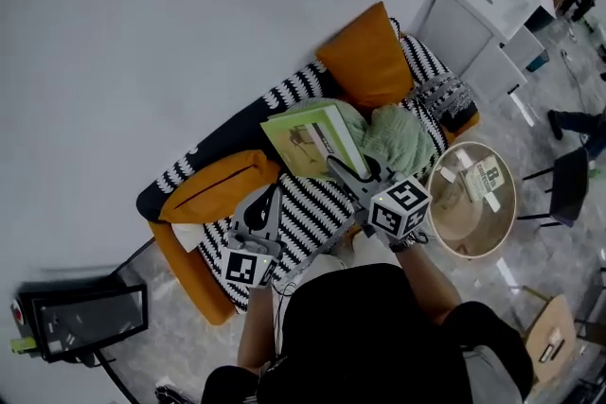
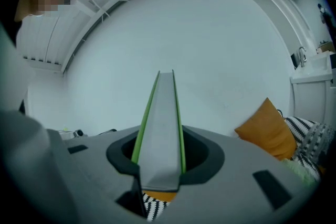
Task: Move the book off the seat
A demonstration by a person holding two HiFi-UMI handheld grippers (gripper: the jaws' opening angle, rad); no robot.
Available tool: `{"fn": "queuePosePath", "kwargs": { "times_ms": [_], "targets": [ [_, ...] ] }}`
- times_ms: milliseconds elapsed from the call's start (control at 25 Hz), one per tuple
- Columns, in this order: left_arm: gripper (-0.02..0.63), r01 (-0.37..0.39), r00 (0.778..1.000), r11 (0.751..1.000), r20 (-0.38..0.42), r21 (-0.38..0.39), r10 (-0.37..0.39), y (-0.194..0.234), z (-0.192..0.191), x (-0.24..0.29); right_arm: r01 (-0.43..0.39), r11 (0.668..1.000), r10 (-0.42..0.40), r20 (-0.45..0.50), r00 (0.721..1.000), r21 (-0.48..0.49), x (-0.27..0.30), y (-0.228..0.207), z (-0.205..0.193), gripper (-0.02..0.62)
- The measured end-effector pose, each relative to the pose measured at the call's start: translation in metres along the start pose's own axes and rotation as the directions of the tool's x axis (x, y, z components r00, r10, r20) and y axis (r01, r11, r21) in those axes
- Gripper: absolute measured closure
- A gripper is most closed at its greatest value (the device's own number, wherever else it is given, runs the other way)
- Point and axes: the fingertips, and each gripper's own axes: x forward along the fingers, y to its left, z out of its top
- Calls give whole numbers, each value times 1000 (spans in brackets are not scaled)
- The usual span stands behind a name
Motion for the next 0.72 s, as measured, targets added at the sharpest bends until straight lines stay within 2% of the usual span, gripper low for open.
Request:
{"fn": "queuePosePath", "kwargs": {
  "times_ms": [200,320,560,720],
  "targets": [
    [597,18,999,999,30,44,-19,2,20,2,17,999,-16,33,999,-28,-11,2,16,446],
    [597,37,999,999,33,32,-38,-2,26,7,44,998,-42,54,998,-41,-23,1,24,446],
    [598,146,988,988,46,53,-148,-32,31,36,131,990,-126,100,987,-46,-60,-19,41,446],
    [597,238,969,970,53,49,-240,-57,30,53,207,978,-202,120,972,-28,-84,-36,43,446]
  ]
}}
